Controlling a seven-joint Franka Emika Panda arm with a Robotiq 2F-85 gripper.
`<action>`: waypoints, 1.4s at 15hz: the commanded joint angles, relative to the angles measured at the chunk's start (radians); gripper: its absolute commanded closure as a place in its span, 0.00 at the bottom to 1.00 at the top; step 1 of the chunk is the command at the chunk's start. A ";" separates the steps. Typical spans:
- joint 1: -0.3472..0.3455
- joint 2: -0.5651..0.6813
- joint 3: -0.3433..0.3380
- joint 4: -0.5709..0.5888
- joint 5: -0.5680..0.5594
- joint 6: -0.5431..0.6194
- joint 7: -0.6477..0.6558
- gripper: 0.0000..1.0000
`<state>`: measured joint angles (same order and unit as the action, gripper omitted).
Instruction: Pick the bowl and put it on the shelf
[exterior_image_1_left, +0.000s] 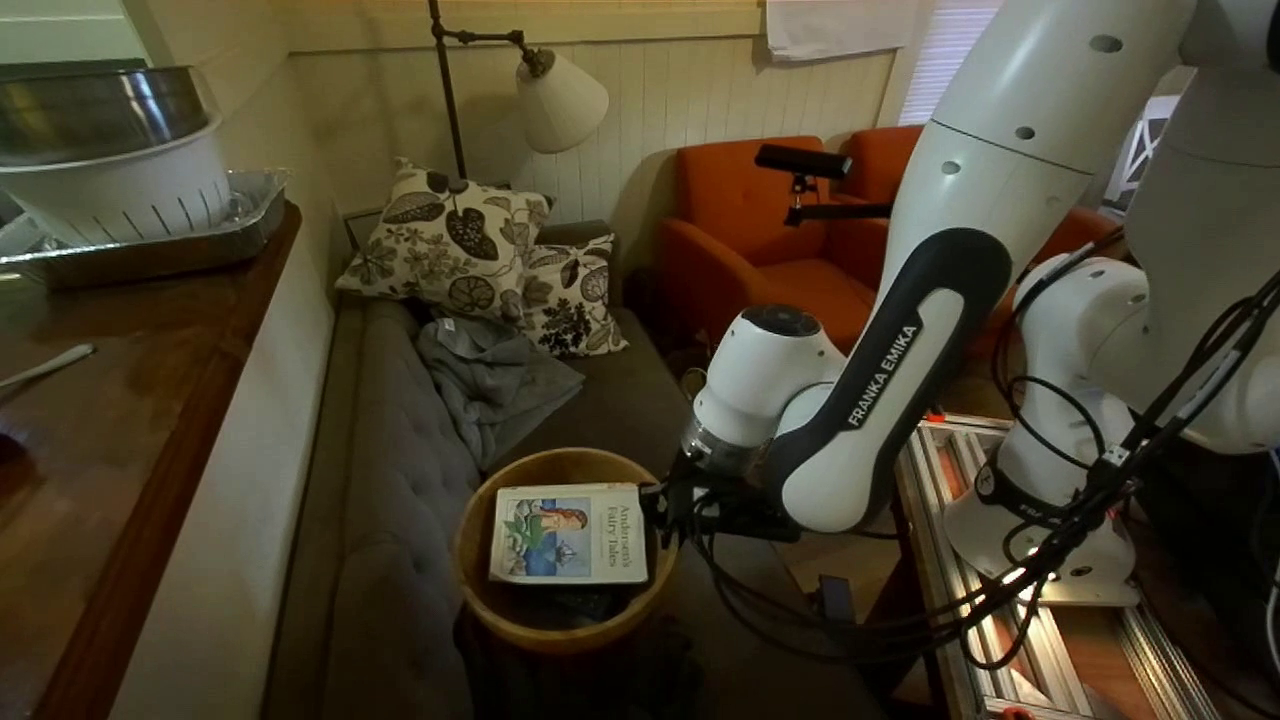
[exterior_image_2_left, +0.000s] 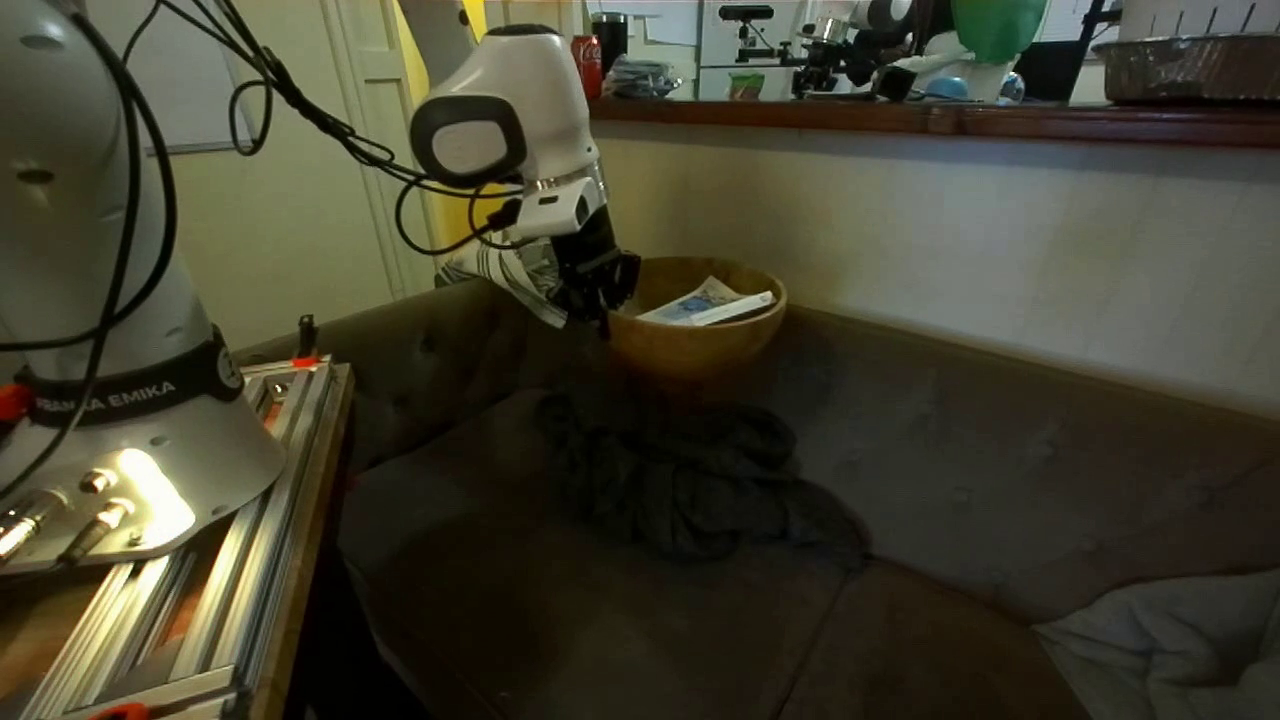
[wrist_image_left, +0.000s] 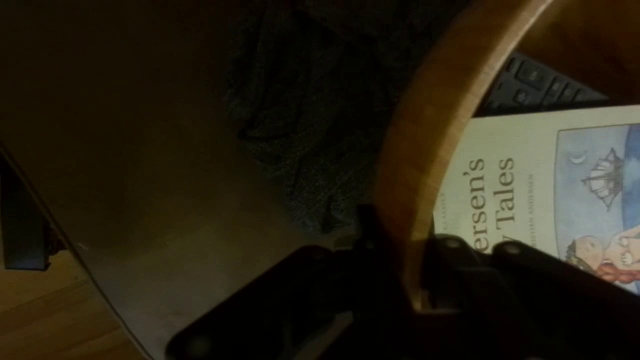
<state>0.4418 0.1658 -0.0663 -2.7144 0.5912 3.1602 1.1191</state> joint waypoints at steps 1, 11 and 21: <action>0.000 -0.001 0.001 -0.004 0.000 0.000 0.000 0.86; 0.327 0.001 -0.464 -0.058 -0.309 0.098 0.022 0.96; 0.876 -0.027 -1.074 -0.021 -0.284 0.156 -0.155 0.96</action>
<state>1.2085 0.2444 -1.0136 -2.7452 0.3023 3.2708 1.0188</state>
